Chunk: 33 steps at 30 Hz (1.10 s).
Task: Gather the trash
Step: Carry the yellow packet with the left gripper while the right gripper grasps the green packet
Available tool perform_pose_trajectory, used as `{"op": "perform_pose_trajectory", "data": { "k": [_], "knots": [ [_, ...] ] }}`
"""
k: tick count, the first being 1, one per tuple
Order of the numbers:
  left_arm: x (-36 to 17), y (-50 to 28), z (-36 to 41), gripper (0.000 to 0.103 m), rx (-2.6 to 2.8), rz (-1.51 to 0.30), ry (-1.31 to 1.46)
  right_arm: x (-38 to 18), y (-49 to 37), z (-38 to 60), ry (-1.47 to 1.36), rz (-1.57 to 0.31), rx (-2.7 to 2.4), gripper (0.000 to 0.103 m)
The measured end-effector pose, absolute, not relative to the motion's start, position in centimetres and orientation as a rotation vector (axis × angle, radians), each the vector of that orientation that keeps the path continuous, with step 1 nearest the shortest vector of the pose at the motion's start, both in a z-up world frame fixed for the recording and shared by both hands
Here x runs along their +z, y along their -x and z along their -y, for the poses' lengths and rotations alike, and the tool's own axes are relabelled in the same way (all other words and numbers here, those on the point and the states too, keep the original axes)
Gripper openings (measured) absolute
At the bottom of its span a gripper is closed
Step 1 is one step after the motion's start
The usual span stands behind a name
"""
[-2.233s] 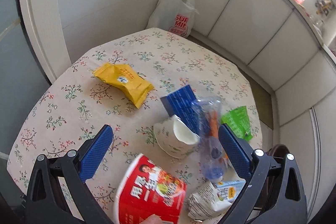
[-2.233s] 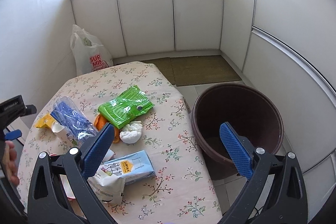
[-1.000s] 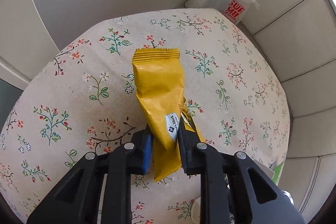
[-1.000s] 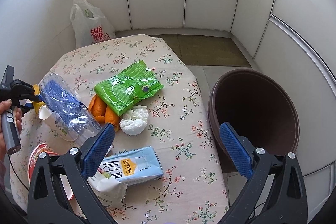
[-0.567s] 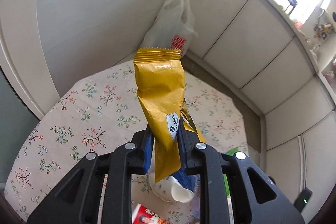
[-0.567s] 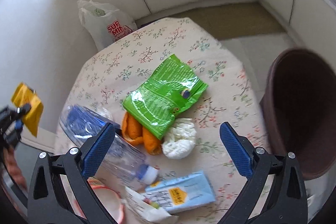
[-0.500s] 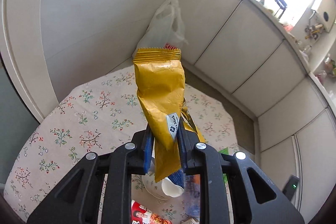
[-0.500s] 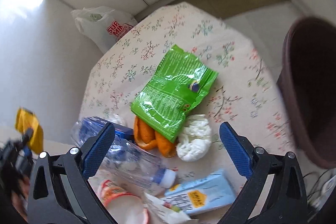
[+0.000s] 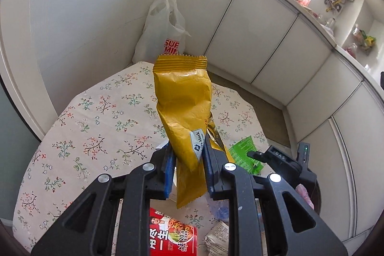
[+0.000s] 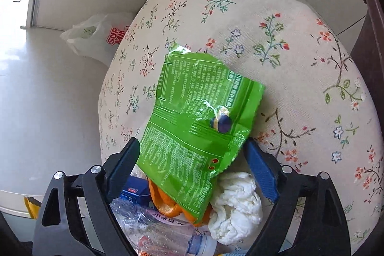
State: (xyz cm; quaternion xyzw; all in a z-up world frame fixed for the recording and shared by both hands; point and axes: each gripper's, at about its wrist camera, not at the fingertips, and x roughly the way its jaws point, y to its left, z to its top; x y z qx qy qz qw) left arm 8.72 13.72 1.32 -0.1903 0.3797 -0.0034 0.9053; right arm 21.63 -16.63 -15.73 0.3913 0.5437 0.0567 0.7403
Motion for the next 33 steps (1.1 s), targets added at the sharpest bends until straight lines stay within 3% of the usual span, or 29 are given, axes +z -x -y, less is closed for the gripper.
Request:
{"op": "perform_pose_trajectory", "data": {
  "k": [2, 4, 5, 9, 17, 33],
  "knots": [
    [0.7, -8.9, -14.1, 0.022, 0.001, -0.806, 0.41, -16.0, -22.3, 16.2, -0.854, -1.201, 0.112, 0.064],
    [0.0, -9.1, -14.6, 0.022, 0.004, -0.83, 0.43, -16.2, -22.4, 16.0, -0.843, -1.191, 0.09, 0.054],
    [-0.2, -9.1, -14.9, 0.022, 0.006, -0.839, 0.437, -16.2, -22.6, 15.9, -0.829, -1.19, 0.08, 0.039],
    [-0.6, -9.2, -15.3, 0.022, 0.014, -0.857, 0.44, -16.5, -22.6, 16.4, -0.839, -1.176, 0.066, 0.025],
    [-0.5, -9.0, -14.7, 0.021, 0.011, -0.843, 0.409, -13.4, -21.4, 16.6, -0.785, -1.063, 0.079, 0.016],
    [1.3, -7.0, -11.8, 0.021, -0.061, -0.775, 0.353, -1.3, -13.7, 17.2, -0.489, -0.756, 0.104, 0.016]
  ]
}}
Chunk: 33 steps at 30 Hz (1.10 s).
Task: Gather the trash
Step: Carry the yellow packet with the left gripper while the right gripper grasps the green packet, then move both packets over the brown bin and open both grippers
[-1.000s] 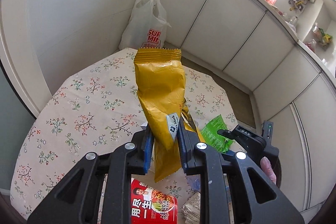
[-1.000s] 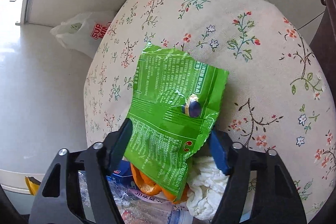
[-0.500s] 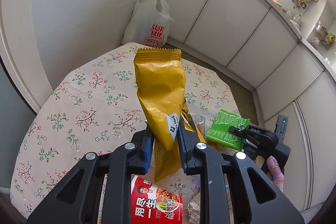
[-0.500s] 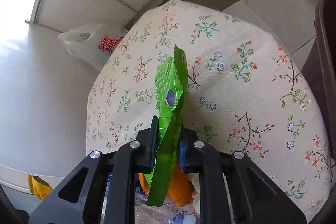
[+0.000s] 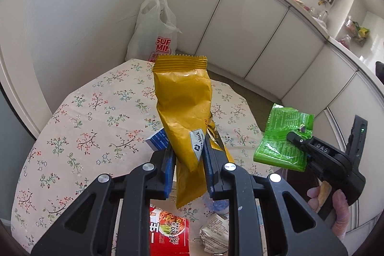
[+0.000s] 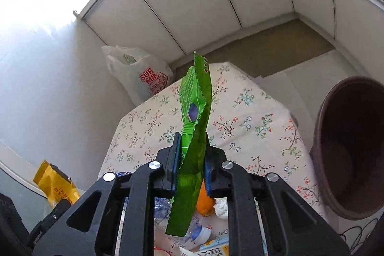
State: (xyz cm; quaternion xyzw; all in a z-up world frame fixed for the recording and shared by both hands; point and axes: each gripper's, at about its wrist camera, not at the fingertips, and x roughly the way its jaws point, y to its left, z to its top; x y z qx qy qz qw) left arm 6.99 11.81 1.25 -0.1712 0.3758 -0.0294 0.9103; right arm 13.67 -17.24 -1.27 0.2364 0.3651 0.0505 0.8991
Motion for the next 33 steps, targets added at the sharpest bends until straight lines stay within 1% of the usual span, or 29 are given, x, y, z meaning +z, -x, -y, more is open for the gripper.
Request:
{"op": "perform_pose_trajectory", "data": {
  "k": [9, 15, 19, 24, 31, 32, 33],
  "knots": [
    [3.0, -5.5, -7.1, 0.021, -0.186, -0.748, 0.343, 5.2, -6.7, 21.2, -0.291, -0.51, -0.014, 0.016],
    [4.6, -4.2, 0.0, 0.021, -0.303, -0.712, 0.291, 5.9, -3.2, 26.8, -0.252, -0.468, -0.131, 0.016],
    [4.3, -3.9, 5.1, 0.021, -0.382, -0.741, 0.295, 5.3, -1.9, 30.2, -0.222, -0.469, -0.223, 0.016],
    [3.7, -4.4, 11.7, 0.021, -0.441, -0.775, 0.254, 4.0, -1.6, 34.0, -0.238, -0.514, -0.274, 0.017],
    [0.9, -6.9, 19.1, 0.022, -0.492, -0.873, 0.257, 1.4, -1.7, 38.5, -0.351, -0.619, -0.291, 0.019],
    [0.4, -7.3, 19.9, 0.022, -0.499, -0.892, 0.269, 1.0, -1.8, 39.3, -0.376, -0.634, -0.296, 0.02],
    [-0.2, -7.9, 20.6, 0.024, -0.511, -0.914, 0.284, 0.7, -1.7, 39.7, -0.393, -0.643, -0.302, 0.033]
  ]
}}
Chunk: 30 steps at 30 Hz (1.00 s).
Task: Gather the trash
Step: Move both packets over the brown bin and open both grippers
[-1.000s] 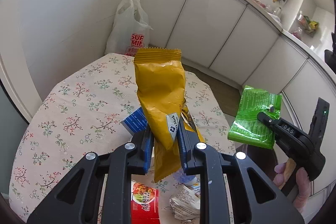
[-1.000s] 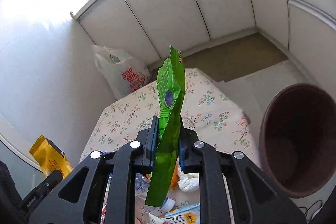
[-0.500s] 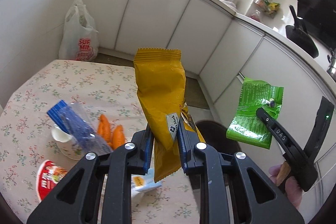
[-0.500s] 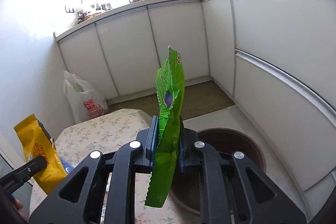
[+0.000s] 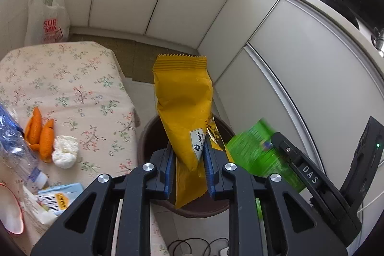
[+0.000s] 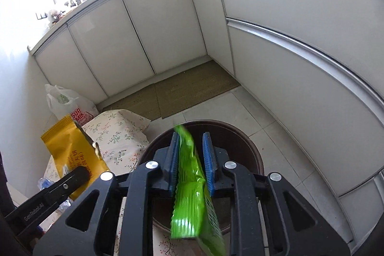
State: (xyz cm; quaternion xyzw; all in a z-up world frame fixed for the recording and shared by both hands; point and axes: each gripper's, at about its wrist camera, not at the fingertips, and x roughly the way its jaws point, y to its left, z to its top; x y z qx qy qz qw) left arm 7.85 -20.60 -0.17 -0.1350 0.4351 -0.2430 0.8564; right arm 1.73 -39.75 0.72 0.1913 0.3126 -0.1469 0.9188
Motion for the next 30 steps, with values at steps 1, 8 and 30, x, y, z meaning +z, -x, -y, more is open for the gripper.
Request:
{"op": "perform_pose_trajectory", "data": {
  "k": [1, 8, 30],
  "knots": [
    [-0.7, -8.5, 21.1, 0.024, -0.517, -0.938, 0.302, 0.6, -1.6, 40.0, -0.407, -0.646, -0.314, 0.043],
    [-2.1, -10.3, 21.3, 0.03, -0.499, -0.995, 0.374, 0.4, -0.7, 41.7, -0.433, -0.629, -0.376, 0.057],
    [-1.1, -6.9, 14.5, 0.082, -0.37, -0.956, 0.356, 0.2, -0.4, 34.9, -0.274, -0.646, -0.374, 0.096]
  ]
}}
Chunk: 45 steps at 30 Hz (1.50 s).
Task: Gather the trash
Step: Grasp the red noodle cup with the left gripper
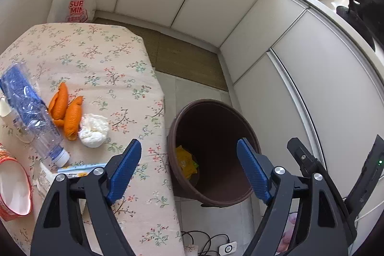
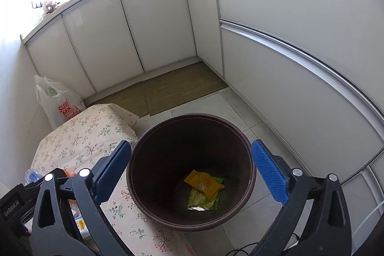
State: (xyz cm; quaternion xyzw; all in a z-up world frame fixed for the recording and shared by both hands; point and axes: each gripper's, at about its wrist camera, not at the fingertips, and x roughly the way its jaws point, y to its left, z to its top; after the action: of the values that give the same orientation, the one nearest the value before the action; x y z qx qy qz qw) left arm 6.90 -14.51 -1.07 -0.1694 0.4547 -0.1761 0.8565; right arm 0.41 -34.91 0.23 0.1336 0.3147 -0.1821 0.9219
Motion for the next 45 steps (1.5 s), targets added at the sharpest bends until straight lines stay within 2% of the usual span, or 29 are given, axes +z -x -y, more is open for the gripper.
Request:
{"op": "perform_pose_trajectory", "data": {
  "k": [14, 20, 31, 45],
  "knots": [
    [-1.0, -1.8, 2.5, 0.085, -0.119, -0.886, 0.293, -1.0, 0.8, 23.8, 0.109, -0.642, -0.278, 0.096],
    [-1.5, 0.0, -2.1, 0.086, -0.031, -0.901, 0.244, -2.1, 1.0, 20.1, 0.177, -0.682, -0.192, 0.096],
    [-5.0, 0.8, -8.3, 0.091, 0.018, -1.032, 0.288, -4.0, 0.5, 16.3, 0.207, -0.746, -0.107, 0.096],
    [-10.7, -1.6, -10.8, 0.094, 0.014, -1.191, 0.489, -6.7, -1.1, 13.7, 0.246, -0.835, -0.051, 0.096]
  ]
}}
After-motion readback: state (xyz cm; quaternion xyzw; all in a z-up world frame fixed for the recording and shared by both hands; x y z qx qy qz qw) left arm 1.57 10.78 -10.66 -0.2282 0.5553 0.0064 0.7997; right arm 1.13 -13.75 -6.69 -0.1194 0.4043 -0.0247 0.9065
